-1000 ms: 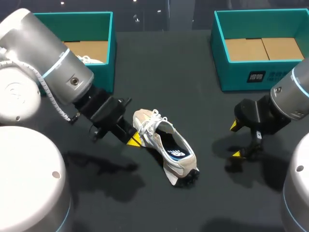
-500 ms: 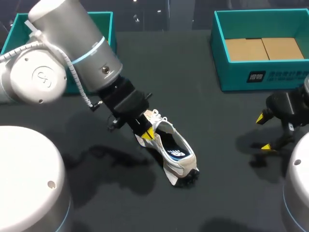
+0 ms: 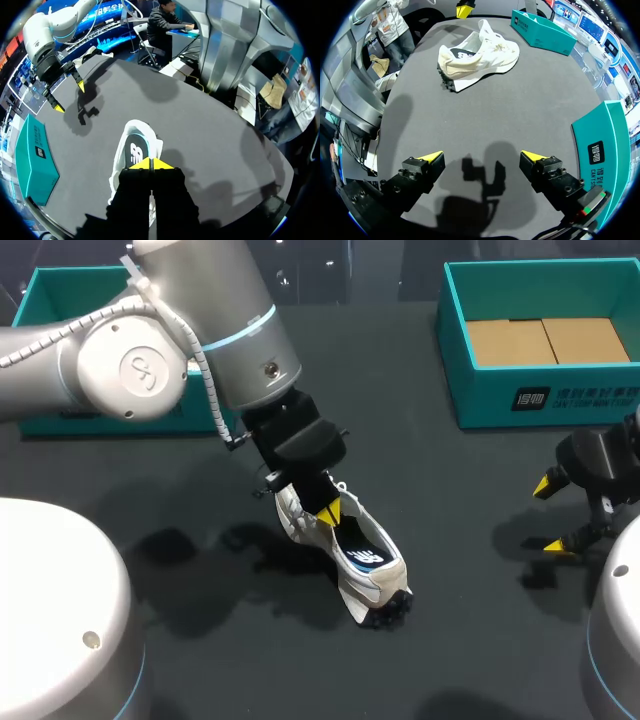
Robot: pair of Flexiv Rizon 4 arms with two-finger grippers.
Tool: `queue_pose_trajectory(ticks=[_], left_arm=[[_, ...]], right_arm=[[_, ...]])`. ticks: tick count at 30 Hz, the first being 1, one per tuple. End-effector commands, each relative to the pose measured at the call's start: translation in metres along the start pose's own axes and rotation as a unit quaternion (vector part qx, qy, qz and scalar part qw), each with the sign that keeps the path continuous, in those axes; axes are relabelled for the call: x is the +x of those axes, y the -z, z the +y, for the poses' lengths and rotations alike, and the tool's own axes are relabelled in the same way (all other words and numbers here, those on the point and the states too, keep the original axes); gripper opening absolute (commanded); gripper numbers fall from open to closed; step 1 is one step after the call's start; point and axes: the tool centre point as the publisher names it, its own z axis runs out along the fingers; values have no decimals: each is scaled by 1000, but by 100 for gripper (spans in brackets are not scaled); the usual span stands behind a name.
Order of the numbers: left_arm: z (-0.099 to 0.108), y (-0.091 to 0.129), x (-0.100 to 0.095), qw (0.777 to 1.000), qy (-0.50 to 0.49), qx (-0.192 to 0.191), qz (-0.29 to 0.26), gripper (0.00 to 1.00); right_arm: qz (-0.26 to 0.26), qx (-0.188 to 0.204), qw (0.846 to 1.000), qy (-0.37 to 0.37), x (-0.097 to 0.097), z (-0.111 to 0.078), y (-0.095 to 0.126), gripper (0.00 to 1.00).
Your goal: Take the shoe out of the shoebox, open the shoe tongue, remove and reinsert the insole, then place the shoe into the shoebox
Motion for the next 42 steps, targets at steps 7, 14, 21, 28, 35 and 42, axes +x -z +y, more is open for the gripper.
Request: queue_pose_trajectory(ticks=[7,14,21,28,35,42], left_arm=[[-5,-22,-15,995,13,-39,87,0],[-6,-28,-17,994,20,-51,94,0],[-4,-46,-21,993,17,-51,109,0],[-1,-61,-19,991,15,-60,120,0],[6,-81,-22,988,14,-67,139,0],[9,-91,-20,987,9,-71,147,0]], right_arm=[[-1,2,1000,0,2,0,1,100],[-1,2,1000,0,2,0,1,100],[-1,2,1000,0,2,0,1,100],[-1,2,1000,0,2,0,1,100],[-1,2,1000,0,2,0,1,100],[-1,2,1000,0,2,0,1,100]])
